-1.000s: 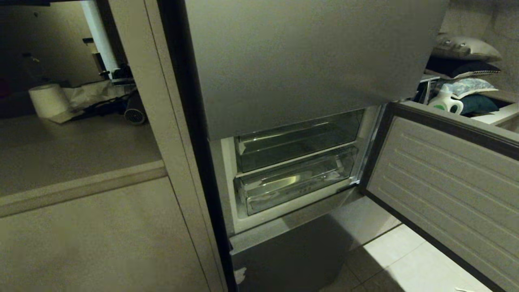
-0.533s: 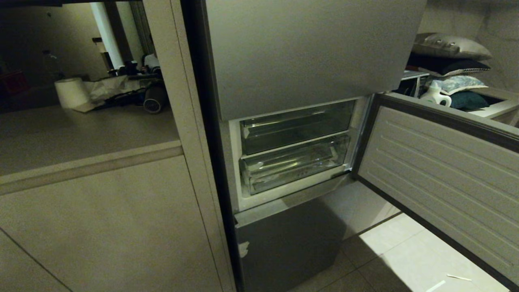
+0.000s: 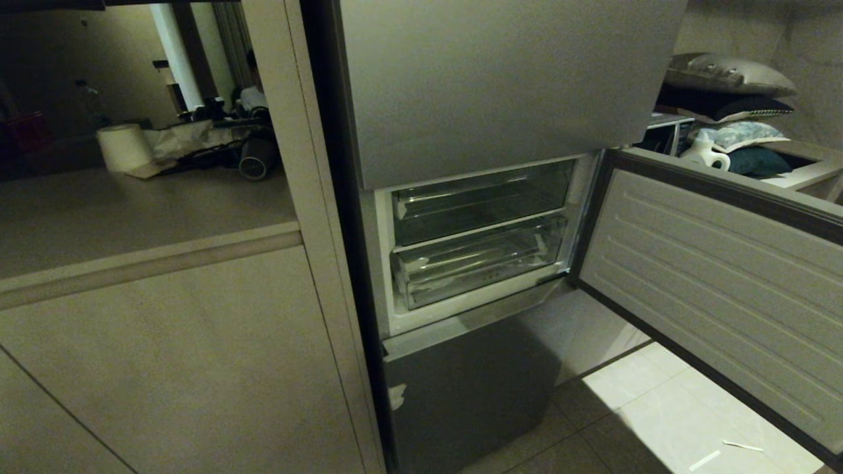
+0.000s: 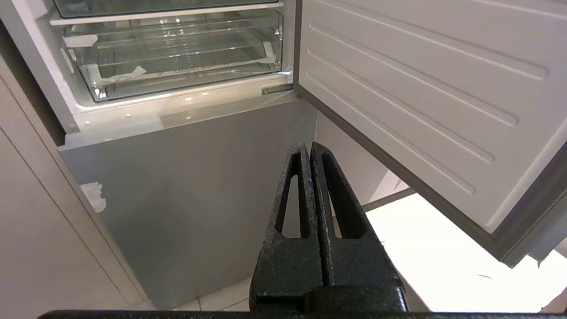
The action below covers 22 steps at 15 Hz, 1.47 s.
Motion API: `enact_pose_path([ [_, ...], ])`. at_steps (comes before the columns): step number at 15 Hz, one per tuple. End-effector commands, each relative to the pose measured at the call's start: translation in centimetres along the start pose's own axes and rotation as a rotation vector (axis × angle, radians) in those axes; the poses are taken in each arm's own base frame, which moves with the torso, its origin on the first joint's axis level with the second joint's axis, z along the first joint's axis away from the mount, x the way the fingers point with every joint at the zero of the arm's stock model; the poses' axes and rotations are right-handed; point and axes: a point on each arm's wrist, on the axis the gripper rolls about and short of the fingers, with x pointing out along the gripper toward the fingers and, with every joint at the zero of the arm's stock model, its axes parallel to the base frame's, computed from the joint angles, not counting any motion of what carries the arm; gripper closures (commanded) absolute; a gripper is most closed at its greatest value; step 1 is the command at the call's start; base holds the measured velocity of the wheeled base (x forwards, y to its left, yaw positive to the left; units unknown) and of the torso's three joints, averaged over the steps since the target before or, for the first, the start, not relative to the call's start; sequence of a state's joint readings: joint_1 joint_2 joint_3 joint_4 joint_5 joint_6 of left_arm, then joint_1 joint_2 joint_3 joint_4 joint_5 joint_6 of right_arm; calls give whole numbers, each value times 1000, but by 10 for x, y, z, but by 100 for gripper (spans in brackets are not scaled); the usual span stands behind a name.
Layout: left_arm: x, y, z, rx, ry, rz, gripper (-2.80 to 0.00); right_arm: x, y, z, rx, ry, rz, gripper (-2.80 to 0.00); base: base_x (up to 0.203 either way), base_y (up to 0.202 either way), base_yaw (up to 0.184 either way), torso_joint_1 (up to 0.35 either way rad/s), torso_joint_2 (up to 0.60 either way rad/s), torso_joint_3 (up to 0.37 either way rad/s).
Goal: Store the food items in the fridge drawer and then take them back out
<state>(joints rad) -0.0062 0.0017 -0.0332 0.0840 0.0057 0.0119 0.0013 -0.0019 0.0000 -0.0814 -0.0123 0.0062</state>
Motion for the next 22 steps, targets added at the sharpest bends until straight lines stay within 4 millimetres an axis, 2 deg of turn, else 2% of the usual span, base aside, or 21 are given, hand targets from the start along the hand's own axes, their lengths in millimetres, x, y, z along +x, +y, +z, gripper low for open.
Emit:
enact_pose_path([
  [1, 0, 0, 0, -1, 1, 0, 0, 2, 0, -8, 8, 28, -4, 0, 0, 0, 0, 0, 0, 0],
  [3, 0, 0, 0, 0, 1, 0, 0, 0, 0, -2, 7, 11, -21, 0, 0, 0, 0, 0, 0, 0],
  [4, 0, 0, 0, -1, 1, 0, 0, -3, -1, 11, 12, -18, -65, 0, 0, 0, 0, 0, 0, 0],
  [7, 0, 0, 0, -1, 1, -1, 0, -9, -3, 82, 75, -75, -185, 0, 0, 0, 0, 0, 0, 0],
  [8, 0, 0, 0, -1, 1, 0, 0, 0, -2, 100, 96, -33, -225, 0, 0, 0, 0, 0, 0, 0],
  [11, 0, 0, 0, -1, 0, -1, 0, 58, -8, 133, 174, 94, -417, 0, 0, 0, 0, 0, 0, 0],
  [13, 0, 0, 0, -1, 1, 0, 0, 86, -28, 143, 209, 66, -591, 0, 0, 0, 0, 0, 0, 0],
  [16, 0, 0, 0, -1, 3, 0, 0, 99, -69, 150, 239, 37, -732, 0, 0, 0, 0, 0, 0, 0],
  [18, 0, 0, 0, -1, 1, -1, 0, 112, -103, 147, 275, 63, -759, 0, 0, 0, 0, 0, 0, 0],
  [22, 0, 0, 0, -1, 1, -1, 0, 129, -157, 132, 283, 54, -815, 0, 0, 0, 0, 0, 0, 0],
])
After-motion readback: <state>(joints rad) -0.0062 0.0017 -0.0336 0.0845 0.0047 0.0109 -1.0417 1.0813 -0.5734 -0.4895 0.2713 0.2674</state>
